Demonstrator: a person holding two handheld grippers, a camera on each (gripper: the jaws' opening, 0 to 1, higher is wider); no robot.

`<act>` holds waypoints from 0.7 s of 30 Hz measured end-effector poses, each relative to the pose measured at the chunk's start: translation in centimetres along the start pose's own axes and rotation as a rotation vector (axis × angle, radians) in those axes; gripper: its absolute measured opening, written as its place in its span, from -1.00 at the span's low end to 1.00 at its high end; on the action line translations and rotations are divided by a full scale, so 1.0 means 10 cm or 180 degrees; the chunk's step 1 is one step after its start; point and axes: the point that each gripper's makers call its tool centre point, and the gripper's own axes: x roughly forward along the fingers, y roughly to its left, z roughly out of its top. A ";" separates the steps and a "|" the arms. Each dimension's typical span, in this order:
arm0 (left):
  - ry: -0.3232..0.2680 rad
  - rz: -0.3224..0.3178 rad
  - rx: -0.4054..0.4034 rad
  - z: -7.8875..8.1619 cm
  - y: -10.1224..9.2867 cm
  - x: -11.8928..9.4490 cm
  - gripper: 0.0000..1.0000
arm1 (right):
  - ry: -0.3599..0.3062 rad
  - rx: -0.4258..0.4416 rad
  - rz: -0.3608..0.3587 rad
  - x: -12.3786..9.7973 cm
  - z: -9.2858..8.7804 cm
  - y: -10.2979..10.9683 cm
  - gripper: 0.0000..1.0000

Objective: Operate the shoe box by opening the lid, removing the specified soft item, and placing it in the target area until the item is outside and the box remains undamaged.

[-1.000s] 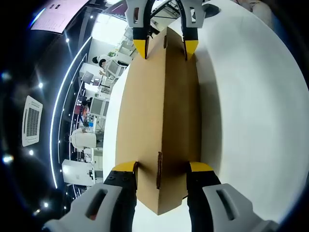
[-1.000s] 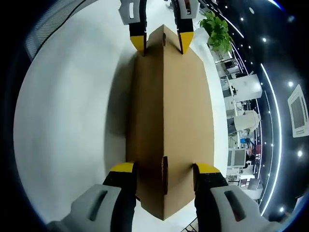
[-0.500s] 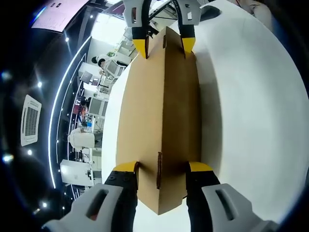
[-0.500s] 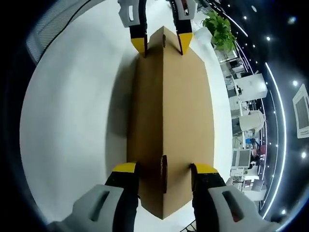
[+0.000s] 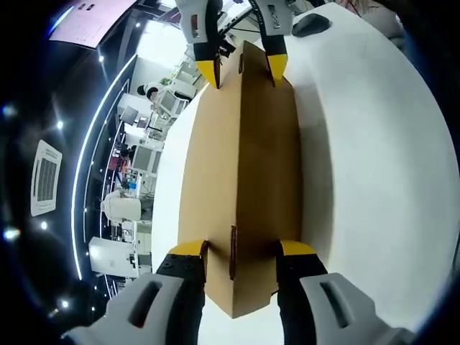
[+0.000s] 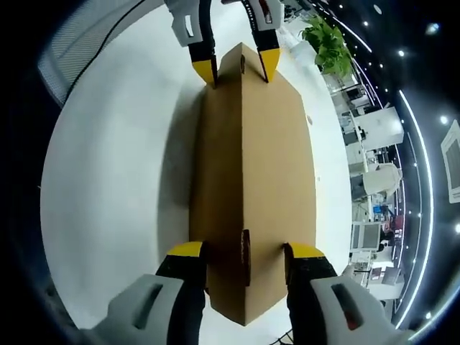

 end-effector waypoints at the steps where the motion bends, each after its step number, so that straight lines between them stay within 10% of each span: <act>1: -0.0011 0.0007 -0.0006 0.00 0.01 -0.01 -0.26 | -0.0003 -0.0001 0.0009 -0.01 0.00 -0.01 -0.18; 21: -0.0137 0.0145 -0.0113 0.11 0.23 -0.18 -0.24 | -0.0077 0.0147 -0.0059 -0.20 0.02 -0.15 -0.30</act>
